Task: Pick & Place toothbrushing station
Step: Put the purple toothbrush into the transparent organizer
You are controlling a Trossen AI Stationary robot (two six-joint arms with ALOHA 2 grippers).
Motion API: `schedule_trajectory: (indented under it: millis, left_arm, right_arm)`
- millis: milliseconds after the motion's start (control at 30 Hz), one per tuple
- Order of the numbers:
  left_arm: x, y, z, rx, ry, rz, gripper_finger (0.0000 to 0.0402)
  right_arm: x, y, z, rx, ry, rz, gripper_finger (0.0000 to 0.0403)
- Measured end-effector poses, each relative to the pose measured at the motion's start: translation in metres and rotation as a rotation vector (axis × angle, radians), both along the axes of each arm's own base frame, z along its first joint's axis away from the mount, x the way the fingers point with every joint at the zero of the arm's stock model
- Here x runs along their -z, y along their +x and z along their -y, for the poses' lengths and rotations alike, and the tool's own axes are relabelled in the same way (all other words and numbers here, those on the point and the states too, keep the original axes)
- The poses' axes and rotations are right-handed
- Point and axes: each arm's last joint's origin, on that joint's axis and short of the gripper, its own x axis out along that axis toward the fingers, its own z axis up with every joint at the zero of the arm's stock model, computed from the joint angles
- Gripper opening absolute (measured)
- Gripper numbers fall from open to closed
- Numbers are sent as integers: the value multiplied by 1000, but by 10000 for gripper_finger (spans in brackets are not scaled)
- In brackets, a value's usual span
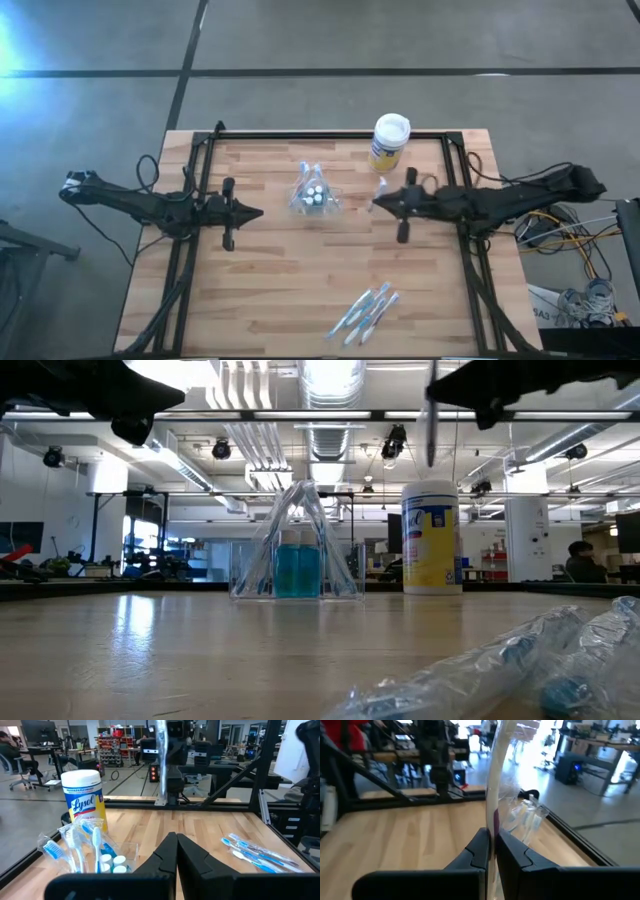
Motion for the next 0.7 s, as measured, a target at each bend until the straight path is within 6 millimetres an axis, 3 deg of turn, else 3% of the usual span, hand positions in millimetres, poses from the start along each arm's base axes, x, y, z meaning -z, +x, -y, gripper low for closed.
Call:
schedule_trajectory:
  millis: [267,700]
  left_arm:
    - [0,0,0,0,0,-3,7]
    - [10,0,0,0,8,-35,7]
  right_arm:
    - [-1,60,19,-32,-21,40,13]
    - [60,107,67,114,49,-44,13]
